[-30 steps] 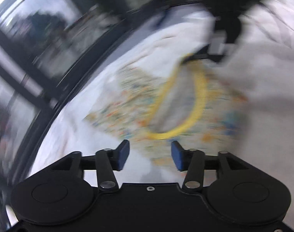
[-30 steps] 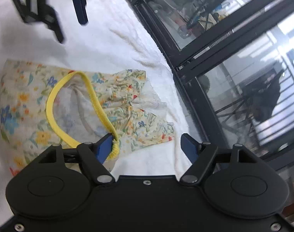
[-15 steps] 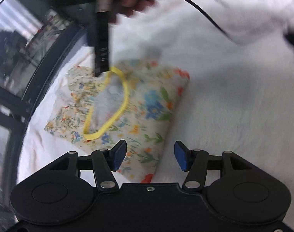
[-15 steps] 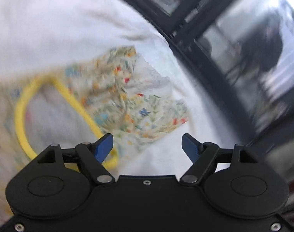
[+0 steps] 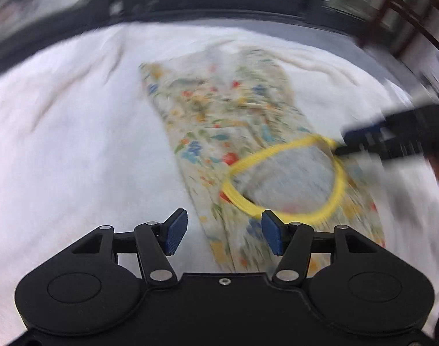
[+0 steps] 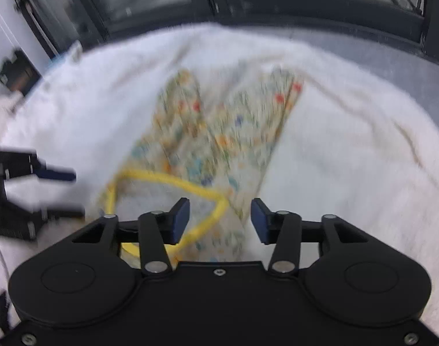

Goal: Fold clothes

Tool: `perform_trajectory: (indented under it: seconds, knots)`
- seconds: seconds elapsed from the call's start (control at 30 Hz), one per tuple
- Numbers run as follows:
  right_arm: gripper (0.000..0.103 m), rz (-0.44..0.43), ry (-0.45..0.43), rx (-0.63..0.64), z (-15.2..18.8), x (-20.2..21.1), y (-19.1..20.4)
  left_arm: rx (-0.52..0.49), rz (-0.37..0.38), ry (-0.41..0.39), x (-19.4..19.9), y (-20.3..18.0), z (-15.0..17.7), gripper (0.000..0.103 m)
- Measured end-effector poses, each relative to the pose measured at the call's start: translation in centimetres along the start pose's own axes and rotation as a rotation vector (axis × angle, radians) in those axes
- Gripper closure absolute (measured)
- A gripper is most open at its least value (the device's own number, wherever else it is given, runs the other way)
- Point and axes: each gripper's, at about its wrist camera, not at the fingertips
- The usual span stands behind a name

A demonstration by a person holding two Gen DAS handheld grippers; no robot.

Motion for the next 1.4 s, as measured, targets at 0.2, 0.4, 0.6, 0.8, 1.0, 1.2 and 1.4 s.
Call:
perform_trajectory:
  seconds: [0.2,0.4,0.6,0.8,1.0,1.2,1.4]
  knots:
    - [0.099,-0.002,0.016,-0.038,0.8,-1.9,-0.2,0.190,0.070,0.035,-1.9,1.9,0.3,0.090]
    - [0.100,-0.117,-0.103,-0.136,0.3,-0.4,-0.6,0.375,0.098,-0.079,0.3,4.2,1.9,0.101]
    - [0.098,-0.139,-0.080,-0.211,-0.3,-1.8,-2.0,0.405,0.108,-0.025,0.3,4.7,1.8,0.100]
    - [0.071,-0.088,-0.063,-0.193,0.4,-1.4,-2.0,0.303,0.128,-0.003,0.1,2.9,2.0,0.075]
    - [0.070,-0.093,-0.087,-0.170,0.7,1.1,-2.0,0.288,0.140,-0.029,0.4,2.5,2.7,0.055]
    - [0.070,-0.123,-0.055,-0.152,2.3,1.5,-1.5,0.260,0.176,-0.103,1.1,2.2,3.7,0.063]
    - [0.070,-0.115,-0.041,-0.148,3.2,1.6,-1.7,0.084,0.112,-0.221,0.0,0.9,3.2,0.063]
Point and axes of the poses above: each gripper's, at about its wrist camera, not at the fingertips, and x roughly against the way its jaws point, y to its left, z to its underside, and after that the axes turned 13 degrees about -z, right-handed
